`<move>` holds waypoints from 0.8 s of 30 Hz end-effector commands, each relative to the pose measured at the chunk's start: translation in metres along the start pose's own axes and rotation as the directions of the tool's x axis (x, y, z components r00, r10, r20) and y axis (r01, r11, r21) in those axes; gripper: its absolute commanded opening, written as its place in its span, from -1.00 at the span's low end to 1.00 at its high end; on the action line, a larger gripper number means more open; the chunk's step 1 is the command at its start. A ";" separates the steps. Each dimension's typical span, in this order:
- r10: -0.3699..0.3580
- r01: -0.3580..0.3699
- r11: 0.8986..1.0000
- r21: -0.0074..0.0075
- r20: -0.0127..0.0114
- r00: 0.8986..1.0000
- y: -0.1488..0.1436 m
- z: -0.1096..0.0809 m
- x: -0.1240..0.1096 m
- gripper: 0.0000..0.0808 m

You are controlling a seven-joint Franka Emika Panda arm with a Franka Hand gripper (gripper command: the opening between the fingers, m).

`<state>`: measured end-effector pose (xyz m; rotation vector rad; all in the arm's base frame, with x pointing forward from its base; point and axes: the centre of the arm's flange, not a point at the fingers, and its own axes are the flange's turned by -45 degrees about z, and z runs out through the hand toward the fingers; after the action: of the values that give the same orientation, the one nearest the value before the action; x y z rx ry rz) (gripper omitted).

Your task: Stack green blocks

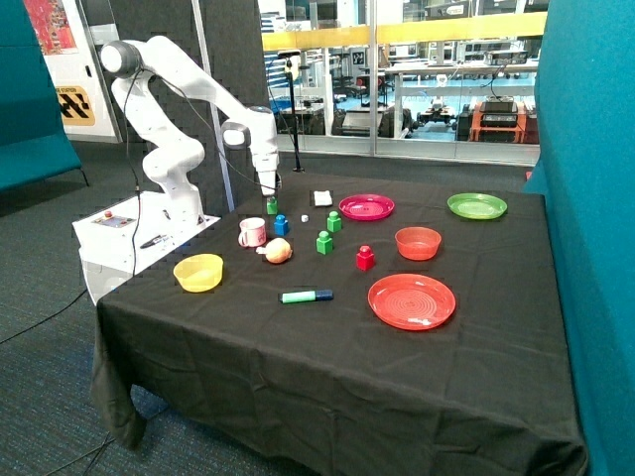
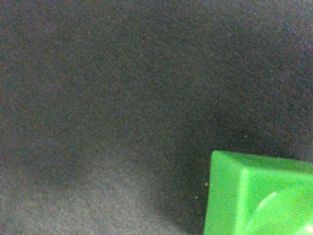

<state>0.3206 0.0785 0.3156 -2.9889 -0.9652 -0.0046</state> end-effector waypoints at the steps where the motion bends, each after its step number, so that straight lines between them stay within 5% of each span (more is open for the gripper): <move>1: 0.005 -0.005 1.000 0.000 0.003 1.000 0.000 0.001 0.003 -0.09; 16: 0.024 -0.024 1.000 0.000 0.003 1.000 0.002 0.005 0.000 -0.30; 24: 0.035 -0.035 0.999 0.000 0.003 0.999 0.005 0.006 -0.002 -0.60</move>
<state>0.3227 0.0776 0.3114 -2.9983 -0.9315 0.0038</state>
